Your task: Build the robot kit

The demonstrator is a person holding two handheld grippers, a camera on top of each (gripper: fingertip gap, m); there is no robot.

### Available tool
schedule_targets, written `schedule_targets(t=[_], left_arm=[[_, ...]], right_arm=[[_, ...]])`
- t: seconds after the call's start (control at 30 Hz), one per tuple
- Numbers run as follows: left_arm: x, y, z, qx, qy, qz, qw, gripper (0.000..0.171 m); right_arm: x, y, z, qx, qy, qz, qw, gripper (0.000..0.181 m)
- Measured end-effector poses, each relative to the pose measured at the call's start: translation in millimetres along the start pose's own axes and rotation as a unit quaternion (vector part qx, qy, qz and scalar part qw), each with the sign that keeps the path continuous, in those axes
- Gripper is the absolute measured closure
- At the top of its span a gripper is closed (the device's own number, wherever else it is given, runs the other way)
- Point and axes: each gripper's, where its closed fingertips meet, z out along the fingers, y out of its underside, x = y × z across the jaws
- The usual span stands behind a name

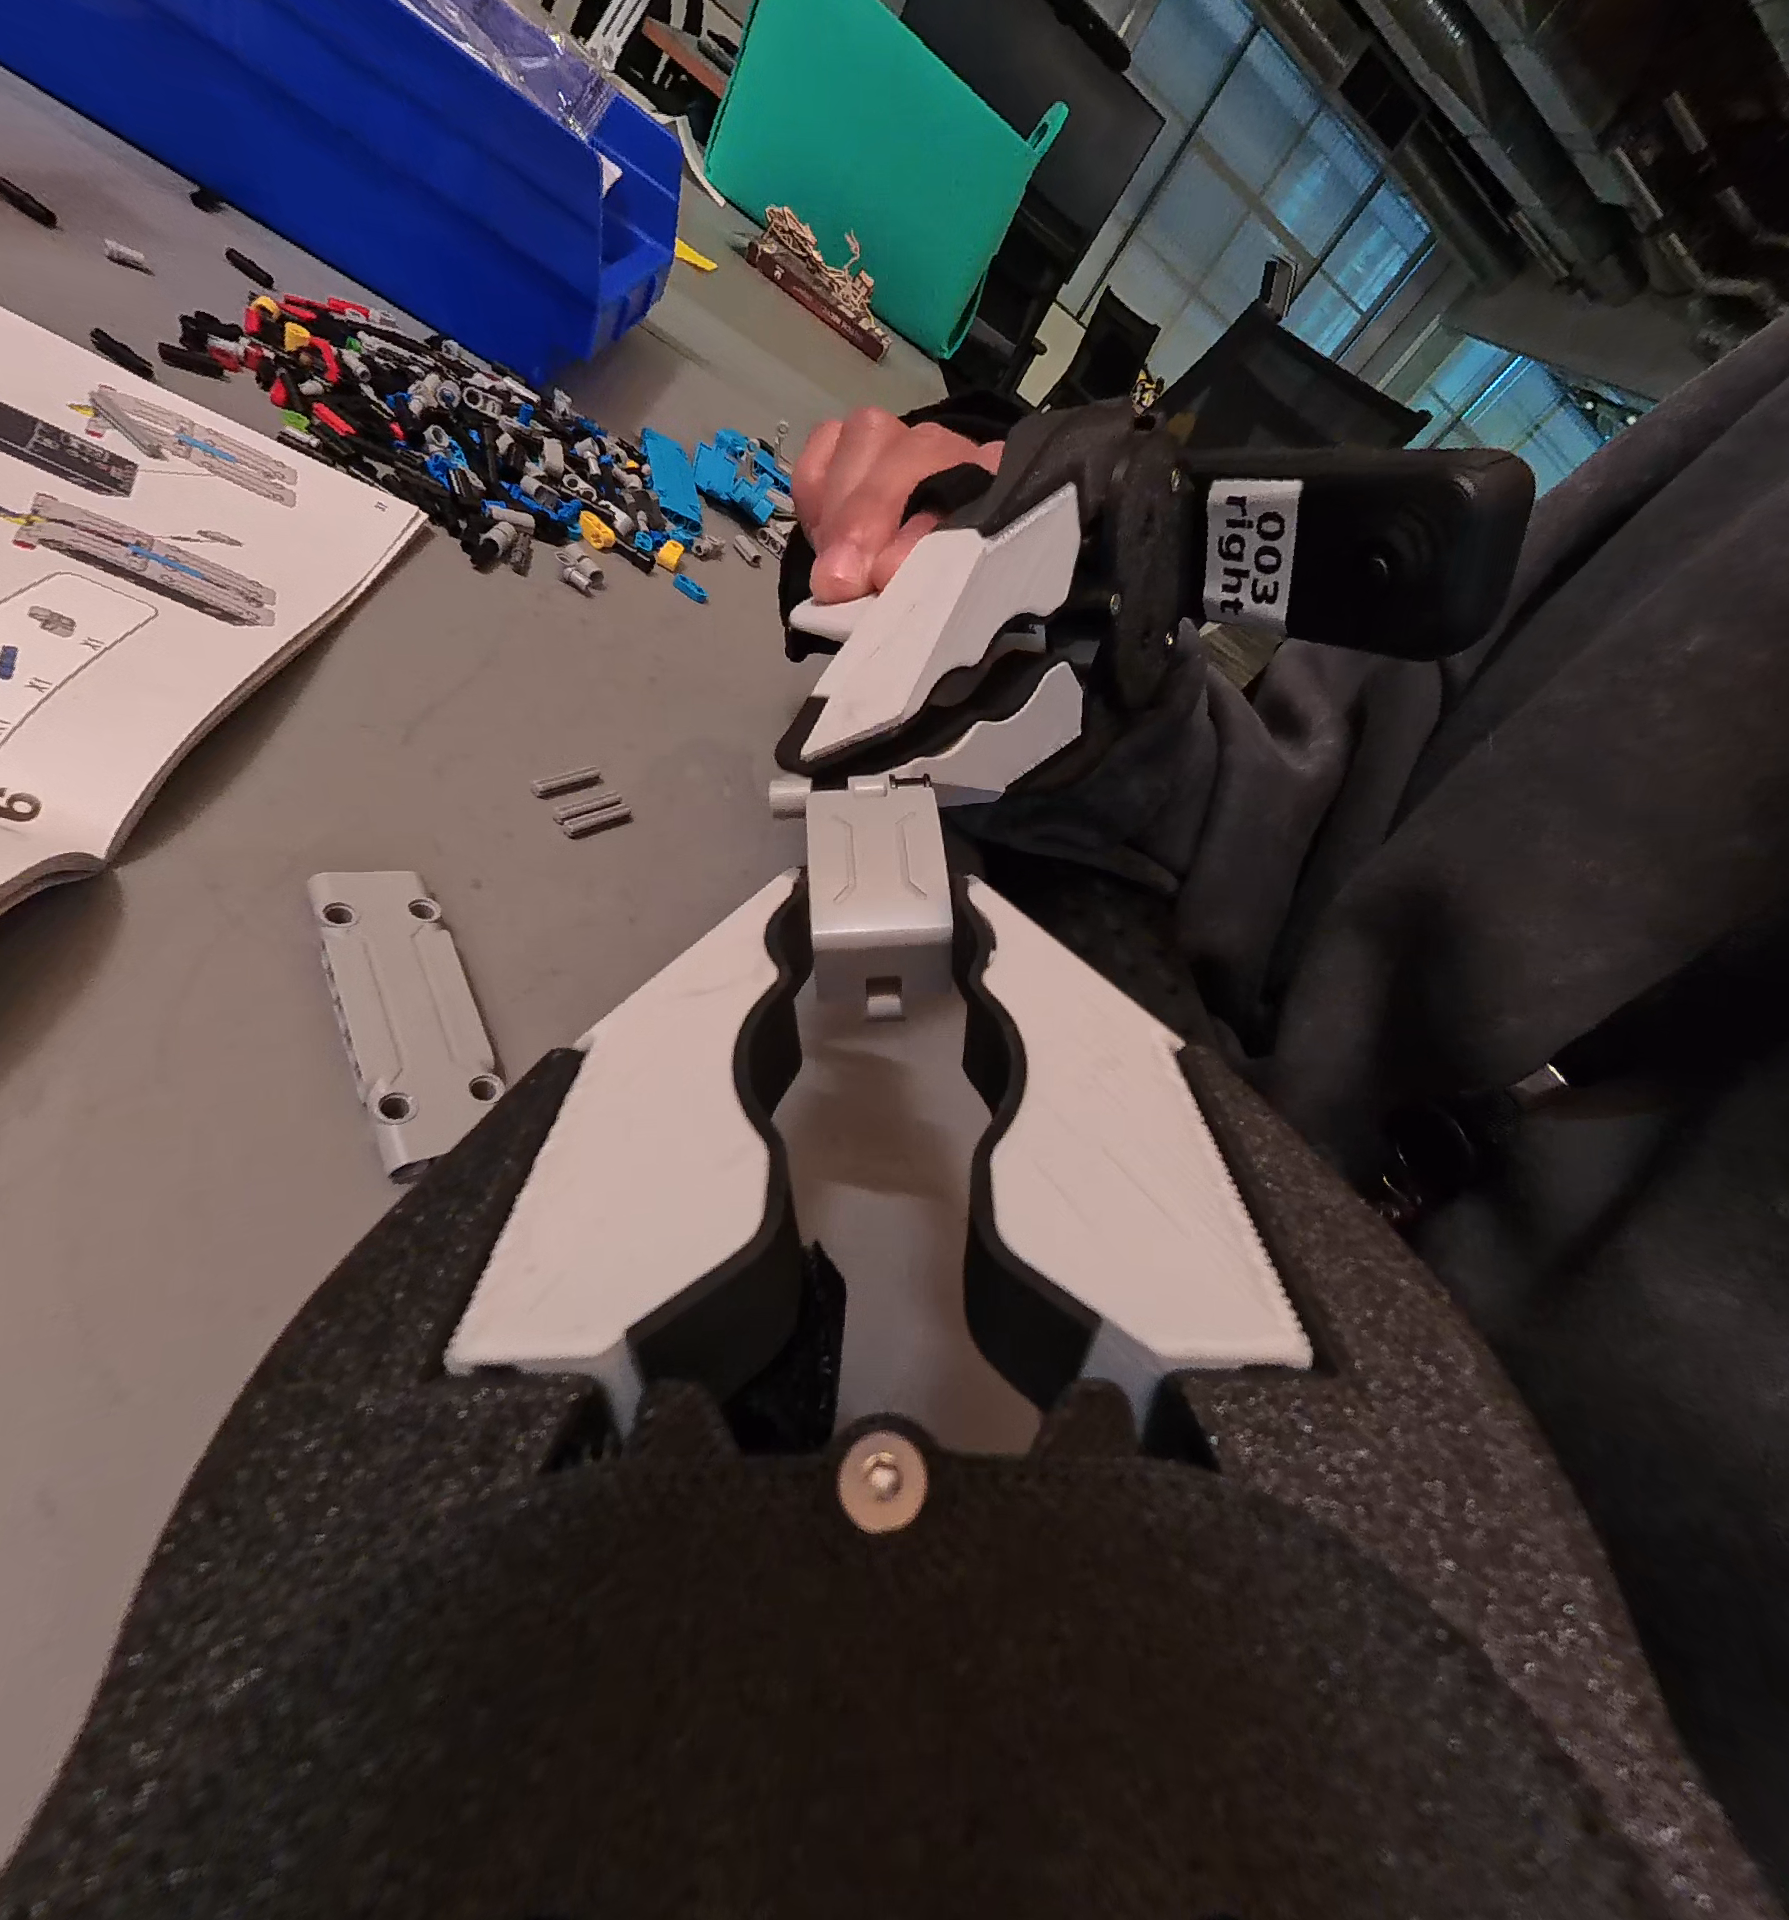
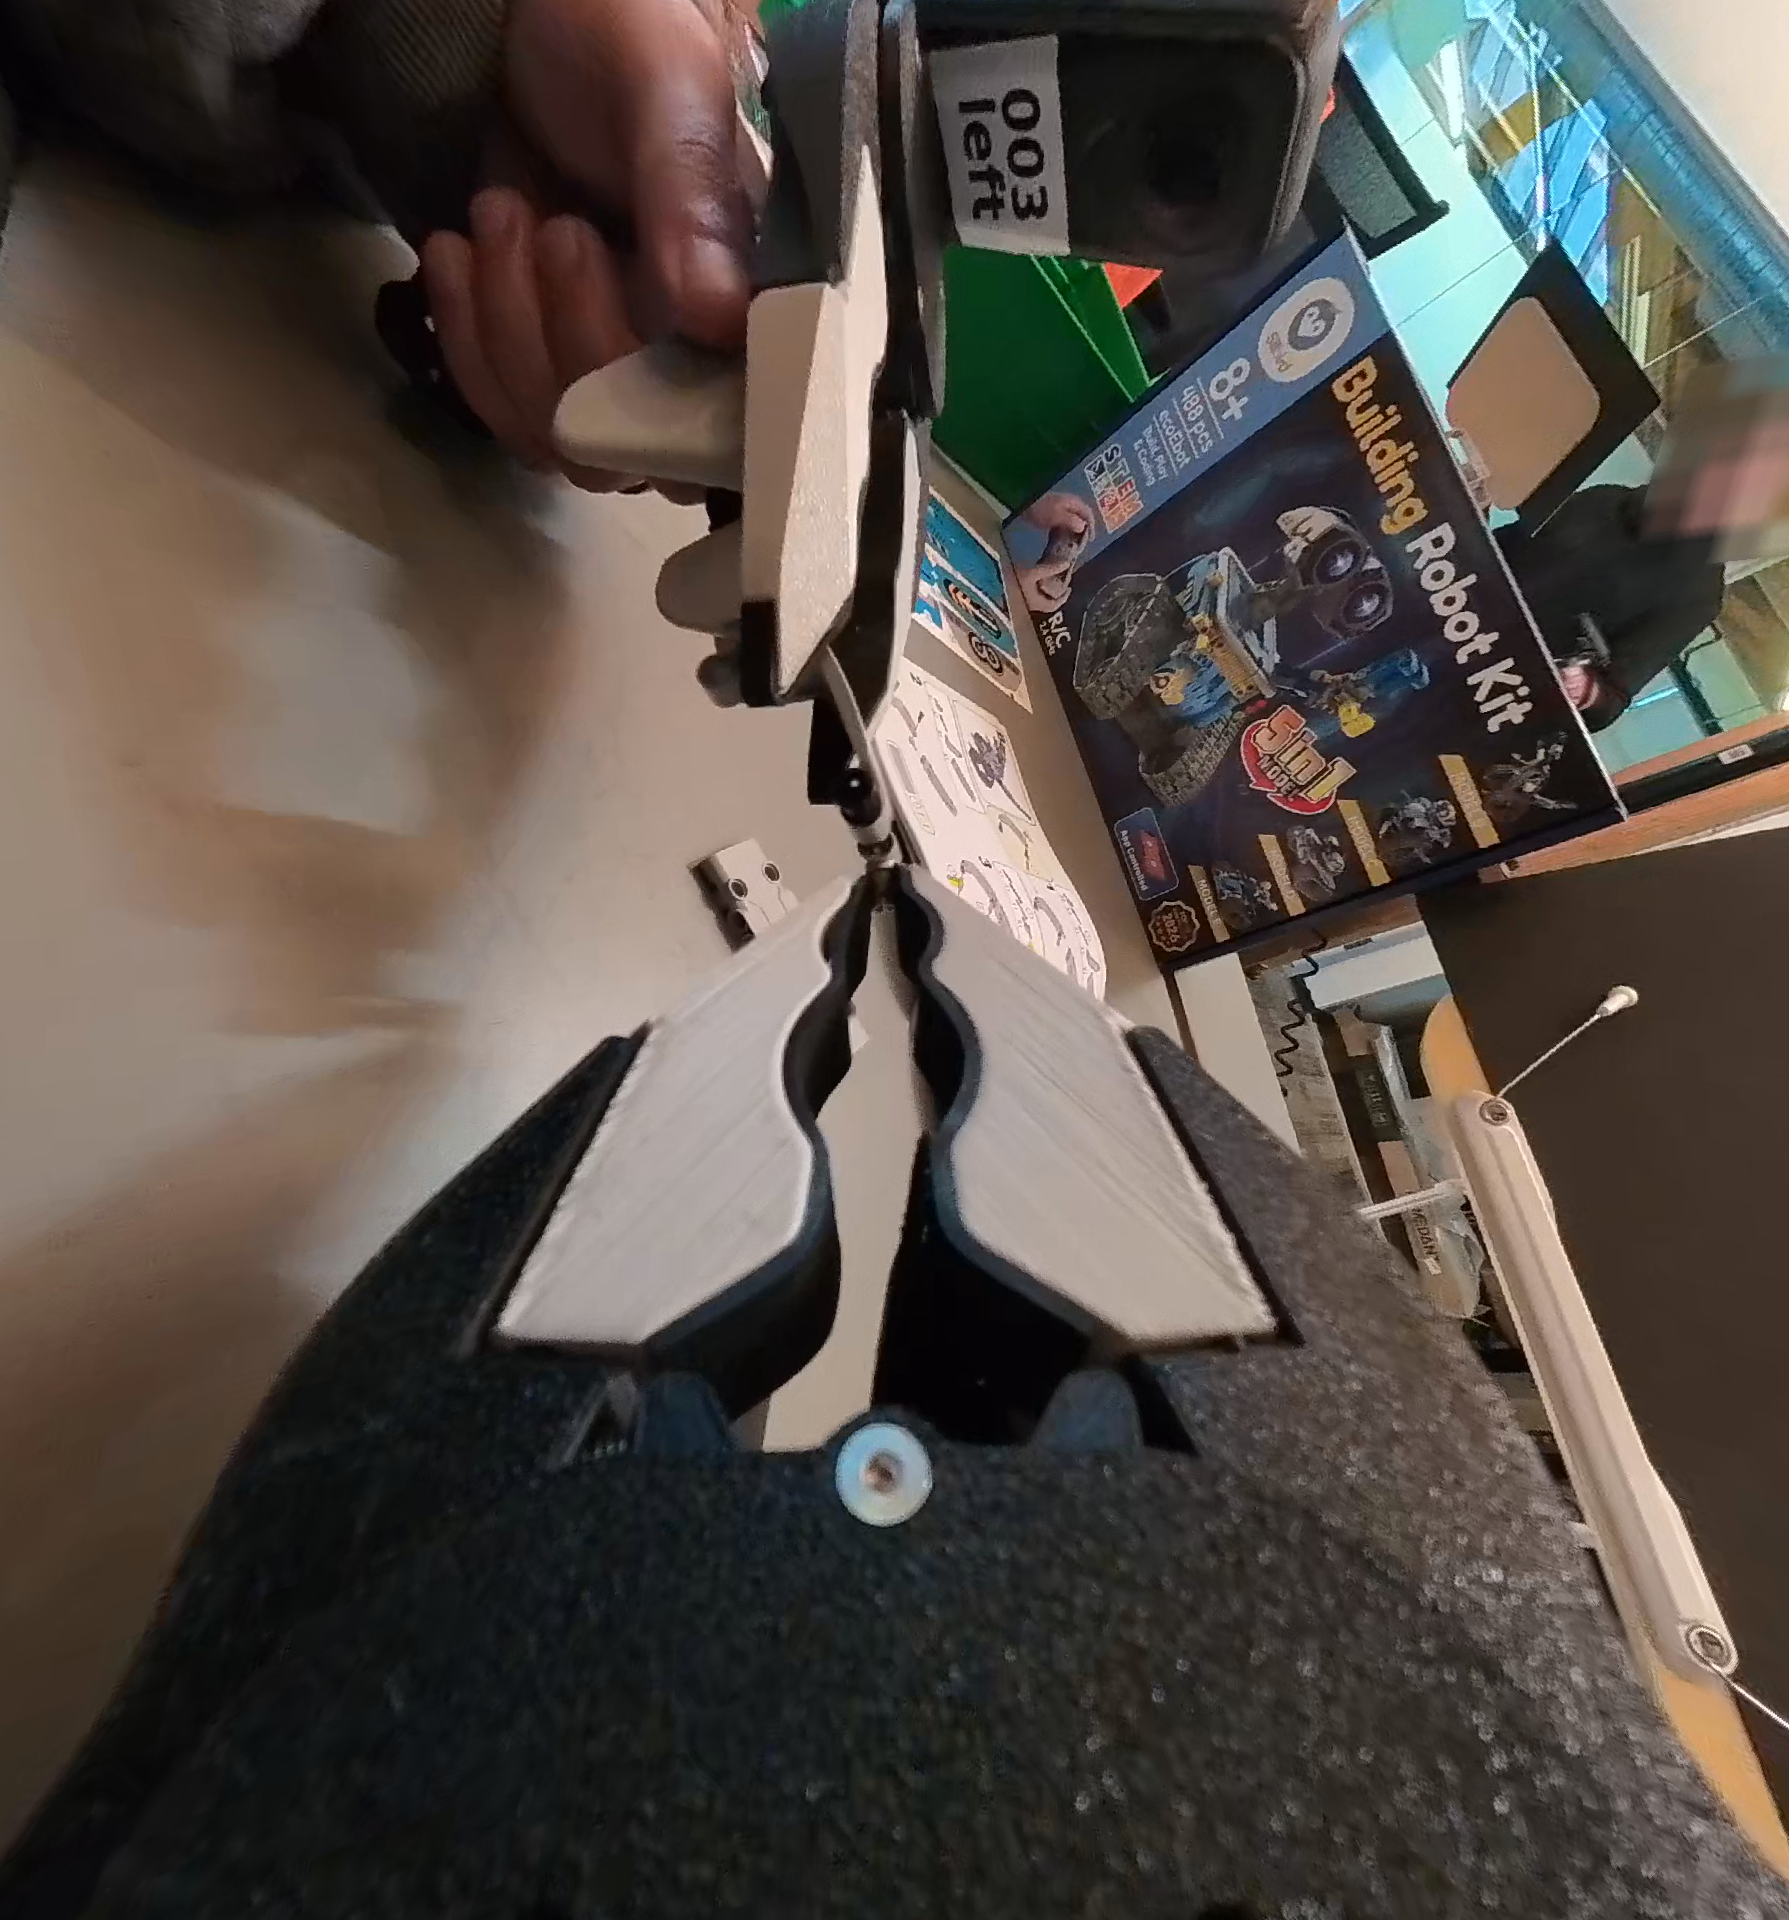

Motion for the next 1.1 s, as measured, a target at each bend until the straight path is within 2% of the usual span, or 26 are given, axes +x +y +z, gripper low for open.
schedule_targets(t=[0.17,0.23,0.27,0.4,0.53,0.6,0.73,0.83,0.9,1.0,1.1], left_arm=[[2.1,-6.9,-3.7,0.021,0.014,-0.015,1.000,0.146],[-10.1,-0.8,-3.5,0.009,-0.010,-0.032,0.999,0.146],[-5.8,-1.4,-3.5,0.012,0.006,-0.037,0.999,0.146],[-1.0,-9.0,-10.4,0.031,0.010,-0.022,0.999,0.146],[-2.8,-5.9,-8.6,0.016,-0.013,0.013,1.000,0.146],[-4.9,-3.6,-6.4,0.008,-0.028,0.036,0.999,0.146],[6.3,-5.0,-3.8,0.012,-0.004,0.049,0.999,0.146],[15.4,-2.5,-1.6,0.007,0.016,0.061,0.998,0.146],[20.7,1.3,1.8,-0.002,0.023,0.076,0.997,0.146],[27.2,4.8,4.9,-0.010,0.035,0.089,0.995,0.146],[28.5,6.6,6.0,-0.014,0.035,0.095,0.995,0.146]], right_arm=[[7.4,-10.8,-5.7,0.024,0.019,-0.003,1.000,0.179],[8.0,-23.9,-9.1,0.054,0.024,-0.004,0.998,0.181],[7.9,-25.1,-8.2,0.054,0.021,0.001,0.998,0.181],[9.0,-1.4,-7.8,0.020,0.009,0.039,0.999,0.181],[10.4,10.3,-10.3,0.016,-0.013,0.140,0.990,0.181],[8.6,4.7,-10.3,0.046,-0.047,0.225,0.972,0.175],[0.3,-20.8,-17.7,0.135,-0.170,0.391,0.894,0.122],[-12.3,-29.2,-17.2,0.139,-0.251,0.458,0.841,0.122],[-16.9,-37.1,-18.9,0.152,-0.285,0.479,0.817,0.133],[-21.3,-38.1,-21.1,0.146,-0.306,0.484,0.807,0.157],[-20.3,-38.2,-22.5,0.146,-0.303,0.484,0.808,0.158]])
